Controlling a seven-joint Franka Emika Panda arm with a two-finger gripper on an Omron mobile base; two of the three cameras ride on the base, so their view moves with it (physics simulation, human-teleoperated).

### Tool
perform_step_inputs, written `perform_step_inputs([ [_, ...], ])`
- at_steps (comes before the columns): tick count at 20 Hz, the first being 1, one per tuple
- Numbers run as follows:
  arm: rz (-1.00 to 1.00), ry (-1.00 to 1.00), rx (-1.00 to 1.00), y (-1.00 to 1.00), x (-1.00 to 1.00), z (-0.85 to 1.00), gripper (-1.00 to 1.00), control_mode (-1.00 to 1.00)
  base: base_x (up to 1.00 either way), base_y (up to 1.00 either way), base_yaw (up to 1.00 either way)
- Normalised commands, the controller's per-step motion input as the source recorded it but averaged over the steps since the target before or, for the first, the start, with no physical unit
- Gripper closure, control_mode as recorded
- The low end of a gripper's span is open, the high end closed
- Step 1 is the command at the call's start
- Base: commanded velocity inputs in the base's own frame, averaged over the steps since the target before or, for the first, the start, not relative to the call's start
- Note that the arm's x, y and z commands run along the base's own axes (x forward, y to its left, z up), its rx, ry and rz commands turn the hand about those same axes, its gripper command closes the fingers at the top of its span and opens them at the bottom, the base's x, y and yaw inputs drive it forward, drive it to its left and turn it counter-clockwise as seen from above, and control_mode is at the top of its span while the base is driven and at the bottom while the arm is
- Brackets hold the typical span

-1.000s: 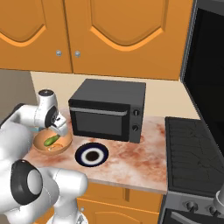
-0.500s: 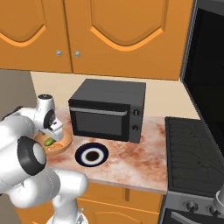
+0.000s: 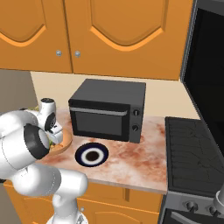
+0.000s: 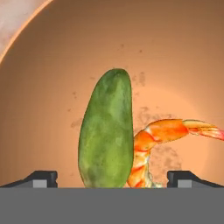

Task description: Remove the mango from the bowl and place it on the small plate. Then place the bowl with only the shrimp in the microwave, close the door, and press the start button to microwave the shrimp.

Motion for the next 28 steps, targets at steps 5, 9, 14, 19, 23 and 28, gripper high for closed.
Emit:
perform_step_inputs([
  [5,0.00,0.00,0.06,0.00,0.05,-0.21,-1.00,-1.00,0.00,0.00,0.00],
  [9,0.00,0.00,0.03,0.00,0.06,-0.28,-1.00,-1.00,0.00,0.00,0.00],
  [14,0.00,0.00,0.02,0.00,0.01,-0.10,1.00,-1.00,0.00,0.00,0.00],
  [19,0.00,-0.06,0.00,0.00,-0.02,0.08,1.00,-1.00,0.00,0.00,0.00],
  [23,0.00,-0.15,0.00,-0.15,-0.09,0.45,1.00,-1.00,0.00,0.00,0.00],
  [28,-0.07,-0.26,0.00,-0.42,-0.59,0.86,1.00,-1.00,0.00,0.00,0.00],
])
